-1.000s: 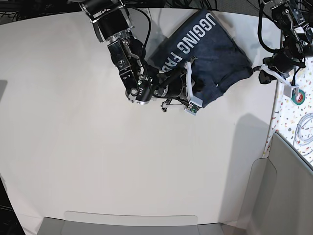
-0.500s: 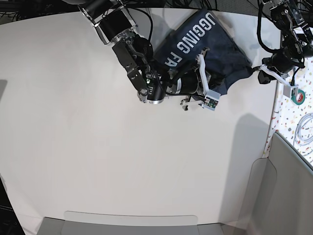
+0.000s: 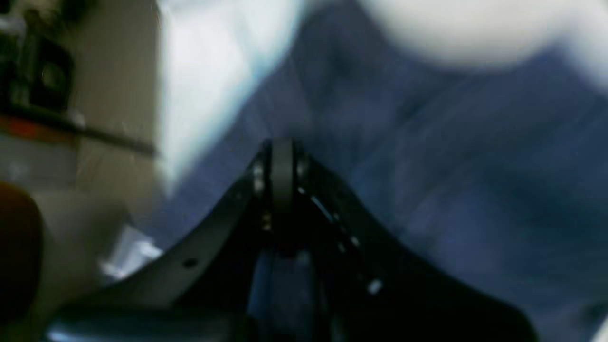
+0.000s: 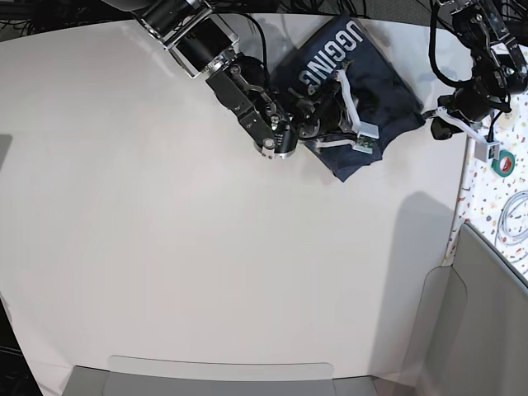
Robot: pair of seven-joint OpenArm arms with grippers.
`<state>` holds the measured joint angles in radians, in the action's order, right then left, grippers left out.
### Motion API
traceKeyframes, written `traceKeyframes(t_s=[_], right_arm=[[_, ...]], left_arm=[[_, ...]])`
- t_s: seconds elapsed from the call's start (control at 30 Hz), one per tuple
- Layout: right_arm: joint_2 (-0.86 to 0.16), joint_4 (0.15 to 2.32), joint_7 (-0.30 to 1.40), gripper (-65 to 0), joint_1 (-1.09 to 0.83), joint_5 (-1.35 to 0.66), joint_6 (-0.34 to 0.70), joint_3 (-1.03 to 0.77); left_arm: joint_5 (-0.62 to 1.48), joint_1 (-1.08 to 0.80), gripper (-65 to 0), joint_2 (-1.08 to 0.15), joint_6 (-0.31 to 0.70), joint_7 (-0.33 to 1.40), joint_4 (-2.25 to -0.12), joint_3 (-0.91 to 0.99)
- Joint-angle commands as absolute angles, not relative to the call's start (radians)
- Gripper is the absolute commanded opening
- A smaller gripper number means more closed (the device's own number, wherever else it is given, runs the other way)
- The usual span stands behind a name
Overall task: Layout the t-shirt on the table in an organized manner, then fold the t-shirt properly
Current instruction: 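Drag the folded navy shirt with the right gripper toward the table edge, then slide the folded shirt with the right gripper to the table corner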
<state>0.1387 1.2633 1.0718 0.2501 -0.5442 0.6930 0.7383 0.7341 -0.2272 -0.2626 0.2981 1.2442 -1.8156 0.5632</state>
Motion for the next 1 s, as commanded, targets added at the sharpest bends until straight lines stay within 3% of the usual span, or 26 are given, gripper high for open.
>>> traceKeyframes(t_s=[0.0,0.2,0.5,0.97], right_arm=[[0.157,1.260,1.030,-65.0,0.275,-0.564,0.698,0.753],[0.157,1.152,0.984,-65.0,0.275,-0.556,0.698,0.782],[0.145,1.201,1.001,-65.0,0.295,-0.561,0.698,0.684],[-0.216,1.307,1.076,-65.0,0.249,-0.562,0.698,0.483]], left_arm=[[0.746,-0.223,-63.9,-0.277,0.302,1.225,-1.830,0.568],[0.746,-0.223,-63.9,-0.277,0.302,1.225,-1.830,0.568],[0.748,-0.219,-63.9,-0.278,0.302,1.231,-1.831,0.570],[0.753,-0.214,-63.9,-0.277,0.302,1.231,-1.831,0.561]])
